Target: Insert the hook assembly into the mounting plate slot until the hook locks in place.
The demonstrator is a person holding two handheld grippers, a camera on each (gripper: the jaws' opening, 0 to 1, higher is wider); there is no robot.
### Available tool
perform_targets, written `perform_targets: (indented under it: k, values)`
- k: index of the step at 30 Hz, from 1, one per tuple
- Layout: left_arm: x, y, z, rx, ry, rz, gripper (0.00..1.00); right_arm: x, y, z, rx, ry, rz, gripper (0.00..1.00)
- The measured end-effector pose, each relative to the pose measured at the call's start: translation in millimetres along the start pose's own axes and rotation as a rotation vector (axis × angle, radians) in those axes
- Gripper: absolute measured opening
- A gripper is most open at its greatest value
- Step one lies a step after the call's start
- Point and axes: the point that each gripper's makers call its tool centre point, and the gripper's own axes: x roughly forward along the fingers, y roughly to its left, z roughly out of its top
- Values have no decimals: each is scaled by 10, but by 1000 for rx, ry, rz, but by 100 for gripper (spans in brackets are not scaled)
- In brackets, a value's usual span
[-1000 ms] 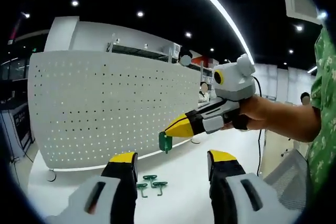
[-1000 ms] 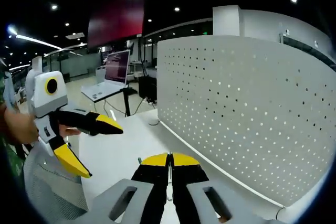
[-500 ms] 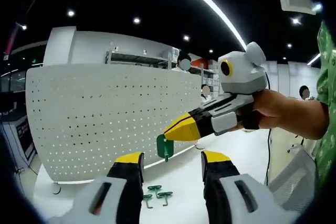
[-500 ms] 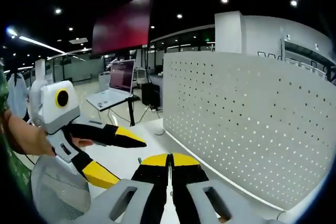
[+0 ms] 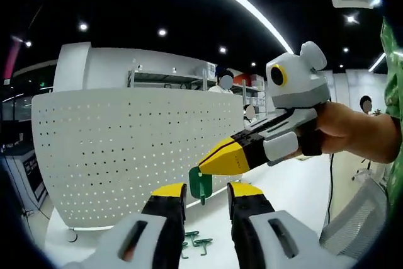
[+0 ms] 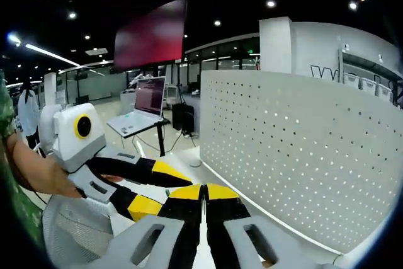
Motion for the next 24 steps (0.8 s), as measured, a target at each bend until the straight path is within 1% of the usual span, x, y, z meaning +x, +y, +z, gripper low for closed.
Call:
perform_targets:
  k: [11, 24]
  values:
    - [6, 24, 26, -7, -20, 14, 16, -22, 66, 41, 11, -13, 12, 0]
    - [12, 39, 63, -15, -41, 21, 10, -32, 92, 87, 24, -24, 18, 0]
